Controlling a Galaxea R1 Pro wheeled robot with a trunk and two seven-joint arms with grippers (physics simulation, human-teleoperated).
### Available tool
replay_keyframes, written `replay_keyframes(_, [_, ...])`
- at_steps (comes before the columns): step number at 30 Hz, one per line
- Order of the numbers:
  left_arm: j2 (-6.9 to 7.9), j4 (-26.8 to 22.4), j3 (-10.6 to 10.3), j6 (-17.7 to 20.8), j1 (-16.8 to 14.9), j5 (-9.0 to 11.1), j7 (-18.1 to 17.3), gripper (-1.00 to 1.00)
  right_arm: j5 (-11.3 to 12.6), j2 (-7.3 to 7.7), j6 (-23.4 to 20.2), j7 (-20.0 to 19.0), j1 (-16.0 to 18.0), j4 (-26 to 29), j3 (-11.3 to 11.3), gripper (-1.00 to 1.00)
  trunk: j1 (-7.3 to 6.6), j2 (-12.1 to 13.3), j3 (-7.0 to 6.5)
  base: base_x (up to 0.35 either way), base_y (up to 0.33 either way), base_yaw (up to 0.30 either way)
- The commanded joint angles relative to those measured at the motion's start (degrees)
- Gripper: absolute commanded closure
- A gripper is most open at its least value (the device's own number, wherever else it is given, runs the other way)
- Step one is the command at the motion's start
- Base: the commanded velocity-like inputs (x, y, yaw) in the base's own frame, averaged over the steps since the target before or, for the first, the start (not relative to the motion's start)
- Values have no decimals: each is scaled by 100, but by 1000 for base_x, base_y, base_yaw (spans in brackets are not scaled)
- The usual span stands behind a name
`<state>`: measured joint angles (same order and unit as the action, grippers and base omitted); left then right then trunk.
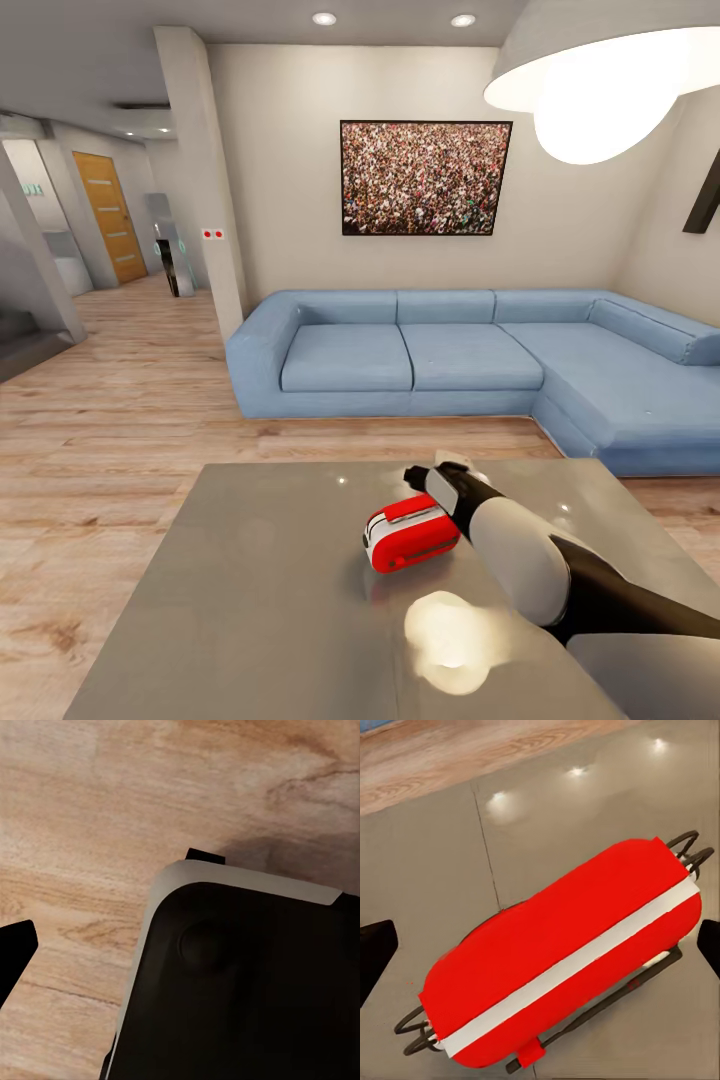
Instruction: Turn on the radio receiver that's on the table in the living room.
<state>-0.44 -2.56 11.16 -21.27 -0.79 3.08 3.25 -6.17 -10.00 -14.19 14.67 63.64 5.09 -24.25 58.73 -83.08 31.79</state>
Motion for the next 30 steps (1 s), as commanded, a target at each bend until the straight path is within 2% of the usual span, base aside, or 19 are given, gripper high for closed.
replay_keyframes(1, [0,0,0,0,0,0,0,-100,0,0,1,-2,40,-62,0,-100,0,0,0,0,0,0])
replay_keyframes(2, [0,1,0,0,0,0,0,-100,4,0,8,-5,191,-285,0,-100,0,0,0,0,0,0])
replay_keyframes(8, [0,1,0,0,0,0,0,-100,14,0,8,-14,556,-828,-5,-100,0,0,0,0,0,0])
replay_keyframes(10, [0,1,0,0,0,0,0,-100,16,84,6,-16,621,-897,-7,-100,0,0,0,0,0,0])
replay_keyframes(13, [0,0,0,0,0,0,0,-100,-10,133,6,-16,652,-918,-14,-100,0,0,0,0,0,0])
replay_keyframes(19, [0,1,0,0,0,0,0,-100,-56,10,-16,3,667,-781,-20,-100,0,0,0,0,0,0])
replay_keyframes(30, [0,1,0,0,0,0,0,-100,-37,0,2,49,667,-764,-69,-100,0,0,0,0,0,0])
